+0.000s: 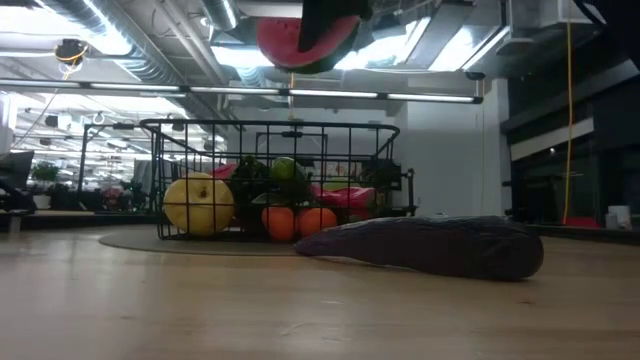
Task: Build produce basket
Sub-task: Put the red sliced watermelon into the black wire basket, then put the purple eggplant into the black wire basket
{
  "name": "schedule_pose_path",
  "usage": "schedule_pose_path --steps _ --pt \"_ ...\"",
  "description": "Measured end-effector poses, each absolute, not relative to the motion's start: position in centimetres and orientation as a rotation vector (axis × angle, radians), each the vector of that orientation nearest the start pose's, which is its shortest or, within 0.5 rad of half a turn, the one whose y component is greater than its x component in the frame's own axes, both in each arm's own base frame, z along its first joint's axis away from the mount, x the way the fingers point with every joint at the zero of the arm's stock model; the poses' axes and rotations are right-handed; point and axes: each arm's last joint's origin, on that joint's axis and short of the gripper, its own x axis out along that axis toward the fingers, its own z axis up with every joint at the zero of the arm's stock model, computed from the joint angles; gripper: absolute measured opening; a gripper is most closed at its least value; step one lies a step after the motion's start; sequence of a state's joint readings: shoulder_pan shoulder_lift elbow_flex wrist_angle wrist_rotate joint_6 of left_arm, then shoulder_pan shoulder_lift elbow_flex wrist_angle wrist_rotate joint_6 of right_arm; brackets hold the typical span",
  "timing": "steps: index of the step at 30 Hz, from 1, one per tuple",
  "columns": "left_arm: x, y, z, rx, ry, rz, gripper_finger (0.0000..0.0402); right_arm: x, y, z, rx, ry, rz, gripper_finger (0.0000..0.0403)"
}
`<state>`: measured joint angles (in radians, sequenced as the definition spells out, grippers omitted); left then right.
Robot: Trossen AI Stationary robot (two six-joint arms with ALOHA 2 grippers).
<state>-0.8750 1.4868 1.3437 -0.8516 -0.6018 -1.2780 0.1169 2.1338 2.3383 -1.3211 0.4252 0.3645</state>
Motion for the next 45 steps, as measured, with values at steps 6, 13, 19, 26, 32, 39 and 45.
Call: schedule_pose_path --steps 6,13,19,26,32,39,45 --pt "20.1 -22.2 31.5 -0.527 0.704 0.243 0.0270 43.1 2.2 35.0 0.046 1.016 -0.463 0.0064" --pt "20.1 -22.1 31.5 -0.526 0.697 0.248 0.0270 43.2 1.6 35.1 -0.018 1.031 -0.413 0.0090" --pt "20.1 -22.1 31.5 -0.551 0.694 0.258 0.0270 43.2 0.8 35.1 -0.009 1.031 -0.437 0.0171" --pt "20.1 -22.1 31.5 -0.549 0.677 0.268 0.0270 43.0 0.7 35.0 0.074 1.026 -0.488 0.0258" --pt "20.1 -22.1 31.5 -0.574 0.675 0.277 0.0270 41.4 2.2 34.3 0.309 1.186 -0.521 0.0272" --pt "20.2 -22.1 31.6 -0.582 0.671 0.274 0.0270 40.2 6.6 33.5 0.363 1.351 -0.339 0.0269" --pt "20.2 -22.1 31.6 -0.581 0.671 0.274 0.0270 39.3 11.0 33.4 0.301 1.373 -0.238 0.0268"
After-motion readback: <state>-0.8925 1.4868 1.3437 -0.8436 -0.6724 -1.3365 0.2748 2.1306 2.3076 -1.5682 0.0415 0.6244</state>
